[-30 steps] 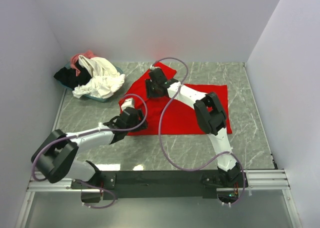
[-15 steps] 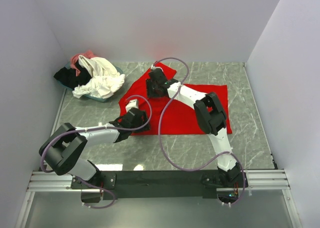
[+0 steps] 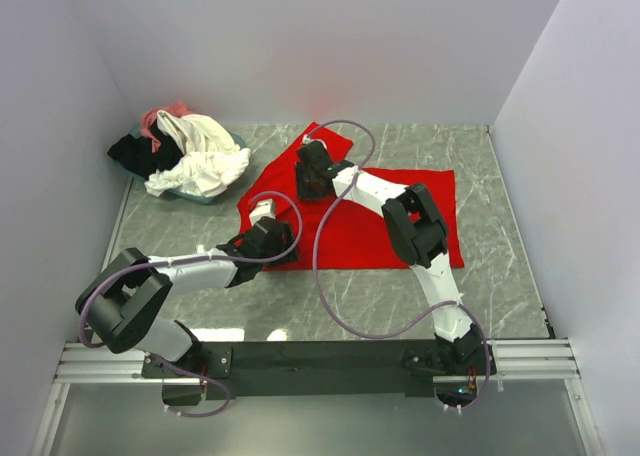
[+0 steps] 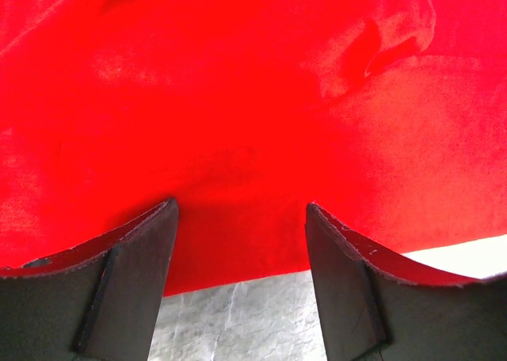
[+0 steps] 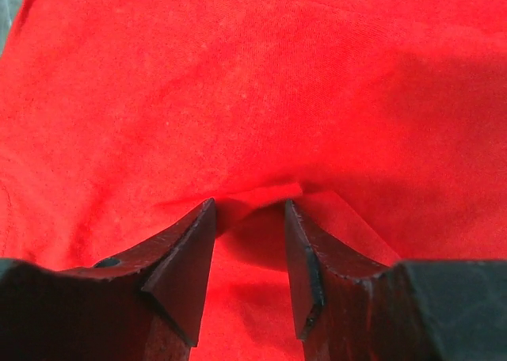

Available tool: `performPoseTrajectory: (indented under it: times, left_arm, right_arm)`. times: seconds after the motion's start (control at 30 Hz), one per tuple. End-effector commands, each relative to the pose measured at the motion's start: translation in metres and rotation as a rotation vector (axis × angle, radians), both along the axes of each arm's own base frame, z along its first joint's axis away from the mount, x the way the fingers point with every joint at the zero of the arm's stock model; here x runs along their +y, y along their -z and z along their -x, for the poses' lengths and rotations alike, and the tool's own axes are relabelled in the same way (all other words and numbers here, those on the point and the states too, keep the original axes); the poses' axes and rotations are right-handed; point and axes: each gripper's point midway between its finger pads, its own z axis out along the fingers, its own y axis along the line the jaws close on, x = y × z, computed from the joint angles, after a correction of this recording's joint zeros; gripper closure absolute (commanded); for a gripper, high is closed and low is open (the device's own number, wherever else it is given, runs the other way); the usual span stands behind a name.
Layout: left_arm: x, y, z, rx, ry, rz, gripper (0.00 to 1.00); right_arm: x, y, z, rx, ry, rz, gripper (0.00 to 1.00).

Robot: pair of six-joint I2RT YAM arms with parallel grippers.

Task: Fold and stack the t-shirts
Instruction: Fold the tshirt

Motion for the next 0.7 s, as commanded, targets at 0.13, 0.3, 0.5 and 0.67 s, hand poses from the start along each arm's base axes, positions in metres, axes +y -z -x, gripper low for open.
performPoseTrajectory:
  times: [0.13,0.3,0.5,0.67]
  left_arm:
    - [0.008,-0.002,0.005,-0.013,-0.018,-0.009,0.28]
    - [0.012,0.001,0.007,-0.009,-0.025,-0.021,0.28]
    - [0.015,0.009,0.012,0.009,-0.025,-0.029,0.28]
    - [0.017,0.013,0.015,0.018,-0.03,-0.026,0.28]
  right_arm:
    - [-0.003,-0.016,-0.015,-0.036,0.033,-0.026,0.76]
    - [0.004,-0.034,-0.023,-0.076,0.031,-0.058,0.95]
    - [0.021,-0.067,-0.041,-0.156,0.016,-0.138,0.96]
    - [0.038,-0.077,-0.051,-0.178,-0.016,-0.19,0.87]
